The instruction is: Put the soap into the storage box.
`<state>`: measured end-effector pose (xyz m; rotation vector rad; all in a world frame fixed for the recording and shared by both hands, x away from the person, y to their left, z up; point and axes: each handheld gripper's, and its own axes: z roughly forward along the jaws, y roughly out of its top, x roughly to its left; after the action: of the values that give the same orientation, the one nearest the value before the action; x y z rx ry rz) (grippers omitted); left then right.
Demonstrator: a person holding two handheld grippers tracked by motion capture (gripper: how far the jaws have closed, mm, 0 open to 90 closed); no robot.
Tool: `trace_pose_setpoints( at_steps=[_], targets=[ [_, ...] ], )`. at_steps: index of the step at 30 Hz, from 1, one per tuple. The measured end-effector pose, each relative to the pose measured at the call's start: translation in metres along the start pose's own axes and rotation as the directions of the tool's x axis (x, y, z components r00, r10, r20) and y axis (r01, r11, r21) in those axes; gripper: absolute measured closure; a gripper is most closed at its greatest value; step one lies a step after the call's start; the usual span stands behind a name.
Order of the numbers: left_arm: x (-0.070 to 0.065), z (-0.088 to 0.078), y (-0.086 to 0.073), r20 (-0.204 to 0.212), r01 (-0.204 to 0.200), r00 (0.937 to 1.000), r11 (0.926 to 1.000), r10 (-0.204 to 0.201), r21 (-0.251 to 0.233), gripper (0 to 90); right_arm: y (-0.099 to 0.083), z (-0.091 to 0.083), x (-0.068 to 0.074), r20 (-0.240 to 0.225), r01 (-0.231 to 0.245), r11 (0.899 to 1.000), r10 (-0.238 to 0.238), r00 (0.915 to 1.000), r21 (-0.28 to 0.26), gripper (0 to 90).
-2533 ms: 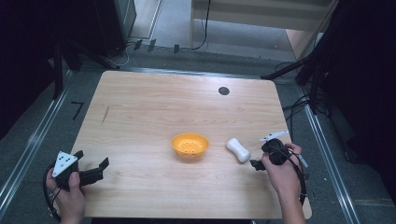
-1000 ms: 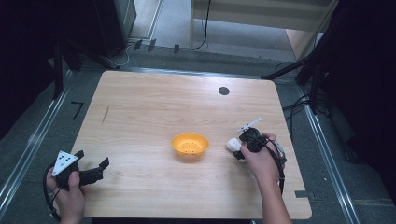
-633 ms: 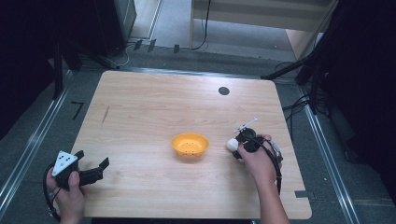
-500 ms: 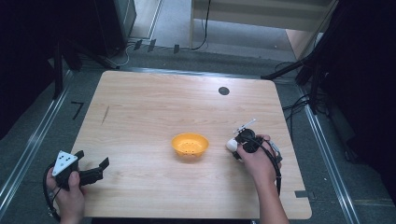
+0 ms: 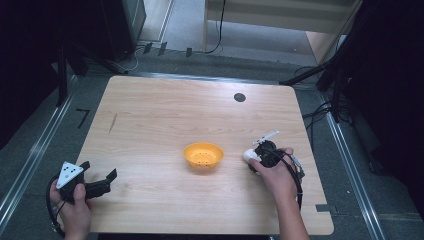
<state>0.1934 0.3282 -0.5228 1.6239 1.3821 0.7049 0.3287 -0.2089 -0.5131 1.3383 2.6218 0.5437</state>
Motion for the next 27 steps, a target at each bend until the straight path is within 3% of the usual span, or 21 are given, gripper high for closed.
trace_pose_setpoints(
  at_steps=[14,17,23,27],
  targets=[
    [0.0,0.0,0.0,0.003,0.007,1.0,1.0,-0.007,-0.003,0.0,-0.003,-0.001,-0.003,-0.017,0.03,0.999,-0.03,0.9994,-0.032,48.3],
    [0.0,0.0,0.0,0.0,0.007,1.0,1.0,-0.007,-0.003,0.0,-0.004,-0.008,-0.004,-0.025,0.03,0.998,-0.031,0.9992,-0.062,49.5],
    [0.0,0.0,0.0,0.0,0.005,1.0,1.0,-0.005,-0.002,0.0,-0.002,-0.018,-0.002,-0.017,0.063,0.996,-0.065,0.9978,-0.061,49.8],
    [0.001,0.0,0.0,0.0,0.008,1.0,1.0,-0.008,-0.003,0.0,-0.003,-0.022,-0.002,-0.034,0.073,0.993,-0.076,0.9965,-0.088,49.9]
  ],
)
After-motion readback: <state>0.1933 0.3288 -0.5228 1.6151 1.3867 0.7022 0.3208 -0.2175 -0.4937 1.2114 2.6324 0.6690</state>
